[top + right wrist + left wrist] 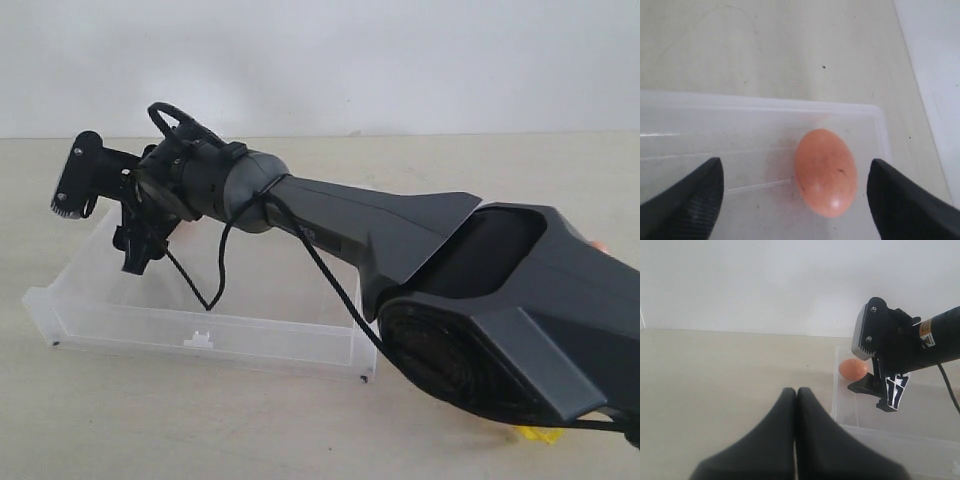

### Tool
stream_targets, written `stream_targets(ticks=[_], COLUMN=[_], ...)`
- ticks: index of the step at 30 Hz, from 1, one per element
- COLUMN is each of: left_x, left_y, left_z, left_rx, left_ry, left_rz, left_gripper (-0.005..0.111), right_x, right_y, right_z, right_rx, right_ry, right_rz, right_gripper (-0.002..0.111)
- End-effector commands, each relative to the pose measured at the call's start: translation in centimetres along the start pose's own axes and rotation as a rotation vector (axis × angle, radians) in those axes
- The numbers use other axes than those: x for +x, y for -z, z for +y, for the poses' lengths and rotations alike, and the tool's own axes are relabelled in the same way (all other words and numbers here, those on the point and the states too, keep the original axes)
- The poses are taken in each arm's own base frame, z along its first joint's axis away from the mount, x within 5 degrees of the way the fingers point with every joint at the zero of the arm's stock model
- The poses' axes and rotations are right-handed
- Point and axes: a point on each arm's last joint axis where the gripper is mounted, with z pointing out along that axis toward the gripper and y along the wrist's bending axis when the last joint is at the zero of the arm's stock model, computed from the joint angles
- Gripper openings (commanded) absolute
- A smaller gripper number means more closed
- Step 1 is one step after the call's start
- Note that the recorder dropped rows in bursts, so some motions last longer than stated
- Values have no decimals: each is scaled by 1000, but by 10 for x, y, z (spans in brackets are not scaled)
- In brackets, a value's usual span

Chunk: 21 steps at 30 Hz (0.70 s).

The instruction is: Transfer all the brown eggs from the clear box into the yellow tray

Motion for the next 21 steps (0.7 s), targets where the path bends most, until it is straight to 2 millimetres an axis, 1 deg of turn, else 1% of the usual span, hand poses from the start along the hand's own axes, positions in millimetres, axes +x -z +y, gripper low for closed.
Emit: stream_targets(ticks=[1, 7, 10, 15, 21], left_x=[2, 2, 2, 2, 2], left_y=[0, 0, 0, 0, 0], left_z=[0, 0, 0, 0, 0], left_rx=[-1, -1, -1, -1, -1], left_ry=[-4, -4, -4, -4, -4], left_rz=[14, 14, 14, 14, 14], left_gripper=[-4, -4, -4, -4, -4], right_x=[-1, 10, 11, 13, 15], right_y=[1, -11, -14, -15, -16], right_z=[-8, 2, 4, 0, -6], right_rx=[27, 4, 3, 18, 40], right_ry=[-15, -39, -38, -41, -42], right_rz=[-34, -2, -5, -24, -46], right_gripper=[74, 74, 74, 71, 71])
